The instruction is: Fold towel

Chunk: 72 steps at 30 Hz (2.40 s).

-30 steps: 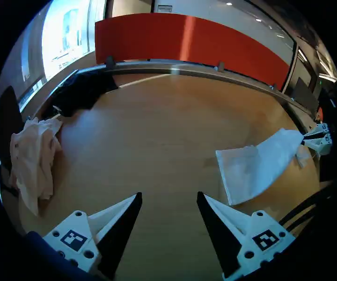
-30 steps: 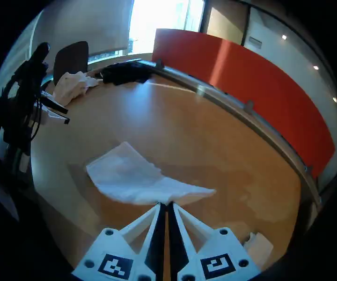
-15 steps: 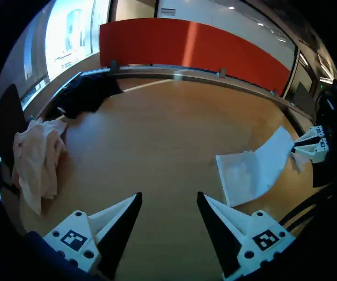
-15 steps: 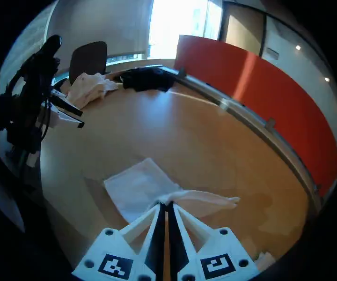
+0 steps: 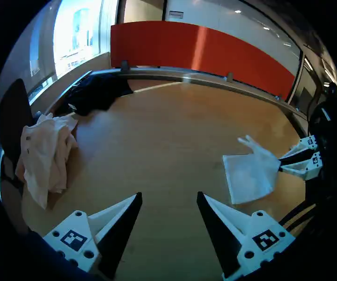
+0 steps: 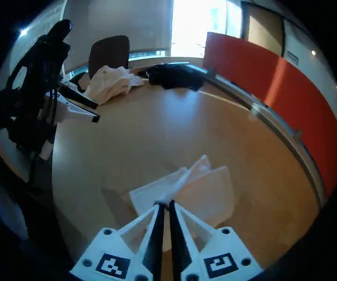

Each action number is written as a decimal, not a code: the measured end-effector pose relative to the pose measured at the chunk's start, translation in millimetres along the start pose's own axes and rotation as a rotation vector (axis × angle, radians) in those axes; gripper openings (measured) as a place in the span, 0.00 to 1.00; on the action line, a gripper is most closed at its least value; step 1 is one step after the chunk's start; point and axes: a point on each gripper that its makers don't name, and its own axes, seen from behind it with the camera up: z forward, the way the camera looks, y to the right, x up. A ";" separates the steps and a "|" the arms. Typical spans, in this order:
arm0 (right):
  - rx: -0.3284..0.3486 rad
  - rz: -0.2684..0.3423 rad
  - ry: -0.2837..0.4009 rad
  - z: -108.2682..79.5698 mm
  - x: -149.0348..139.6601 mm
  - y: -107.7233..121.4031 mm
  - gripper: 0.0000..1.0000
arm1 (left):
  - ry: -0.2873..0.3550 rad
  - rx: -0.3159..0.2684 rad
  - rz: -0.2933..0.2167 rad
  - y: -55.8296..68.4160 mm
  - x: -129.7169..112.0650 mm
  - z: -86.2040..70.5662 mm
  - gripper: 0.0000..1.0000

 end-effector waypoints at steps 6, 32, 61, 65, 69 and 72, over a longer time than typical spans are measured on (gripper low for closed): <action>0.005 0.034 -0.018 2.4 -9.9 -0.6 0.70 | -0.005 0.008 -0.010 -3.8 -5.5 -1.4 0.86; -0.015 0.124 -0.138 5.6 -97.7 -2.2 0.70 | -0.003 0.006 -0.003 2.5 -4.3 -1.5 0.86; -0.032 0.148 -0.194 16.2 -133.8 -4.0 0.32 | 0.001 -0.002 -0.002 5.7 -4.4 -2.5 0.86; -0.038 0.168 -0.187 16.0 -133.7 -2.2 0.13 | 0.002 -0.004 0.000 5.5 -3.8 -2.6 0.86; -0.041 0.185 -0.175 17.1 -132.7 -1.3 0.09 | 0.002 -0.003 0.002 5.3 -3.9 -2.6 0.86; -0.044 0.185 -0.158 17.0 -129.8 -0.7 0.09 | 0.001 -0.003 0.003 5.6 -4.7 -2.8 0.86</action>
